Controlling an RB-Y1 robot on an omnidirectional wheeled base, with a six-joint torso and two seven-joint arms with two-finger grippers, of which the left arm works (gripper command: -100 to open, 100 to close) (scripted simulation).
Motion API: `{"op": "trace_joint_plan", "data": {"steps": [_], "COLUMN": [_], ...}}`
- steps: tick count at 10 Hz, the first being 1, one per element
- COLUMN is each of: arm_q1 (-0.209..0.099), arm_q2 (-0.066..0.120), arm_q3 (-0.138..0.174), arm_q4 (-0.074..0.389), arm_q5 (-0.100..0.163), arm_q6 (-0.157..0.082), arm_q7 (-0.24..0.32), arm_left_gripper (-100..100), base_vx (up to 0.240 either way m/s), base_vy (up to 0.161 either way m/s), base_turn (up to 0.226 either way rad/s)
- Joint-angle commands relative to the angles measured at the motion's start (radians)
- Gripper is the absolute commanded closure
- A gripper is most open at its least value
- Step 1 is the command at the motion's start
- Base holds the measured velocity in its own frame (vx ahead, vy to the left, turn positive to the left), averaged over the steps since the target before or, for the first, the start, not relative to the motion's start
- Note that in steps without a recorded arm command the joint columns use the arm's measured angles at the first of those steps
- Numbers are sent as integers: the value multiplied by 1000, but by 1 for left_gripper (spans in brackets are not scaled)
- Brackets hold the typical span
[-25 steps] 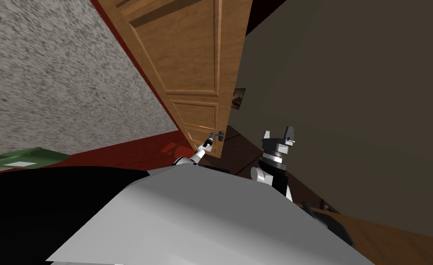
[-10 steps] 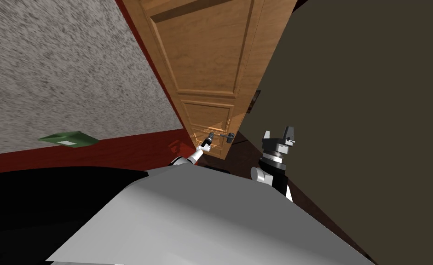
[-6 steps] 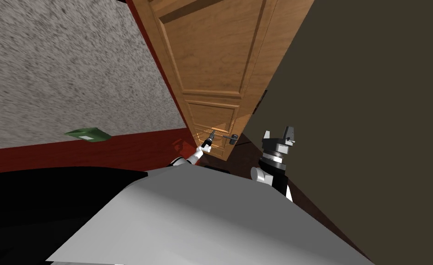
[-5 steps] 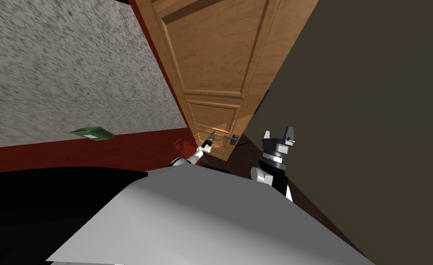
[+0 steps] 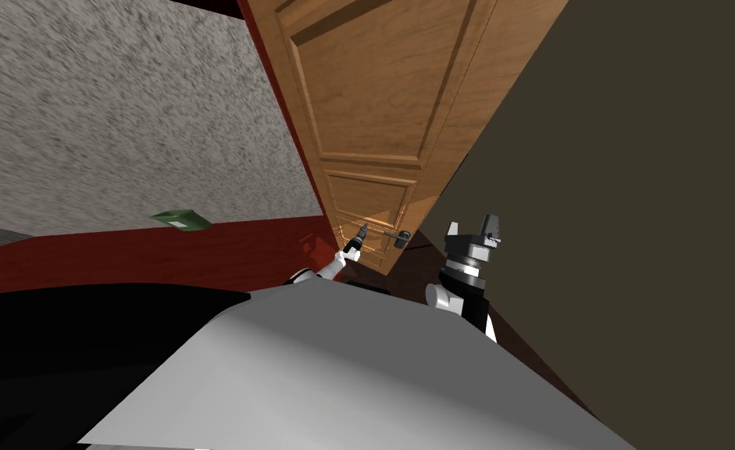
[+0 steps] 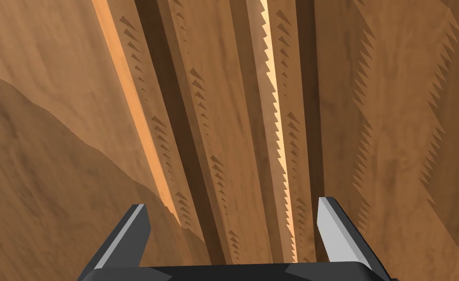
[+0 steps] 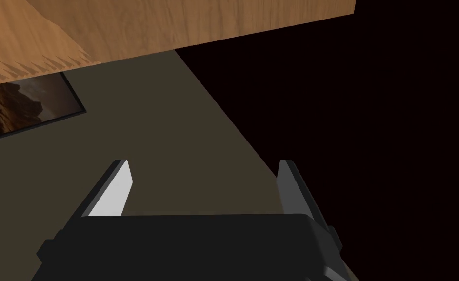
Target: Push the door open
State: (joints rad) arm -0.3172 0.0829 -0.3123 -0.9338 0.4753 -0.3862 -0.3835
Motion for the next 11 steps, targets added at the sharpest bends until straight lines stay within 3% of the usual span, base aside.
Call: {"op": "trace_joint_plan", "data": {"steps": [1,7,11], "arm_q1": [3,30,49], "arm_q2": [-8,-46,-93], "arm_q3": [-25,-115,-177], "arm_q4": [0,-40,-68], "arm_q5": [28,131,201], "arm_q6": [-7,-8,-9], "arm_q7": [-24,-104,-159], "arm_left_gripper": [-100,-100,-100], "base_vx": [-4,-34,-135], "base_vy": [-5,-37,-127], "base_turn": [125,112,98]}}
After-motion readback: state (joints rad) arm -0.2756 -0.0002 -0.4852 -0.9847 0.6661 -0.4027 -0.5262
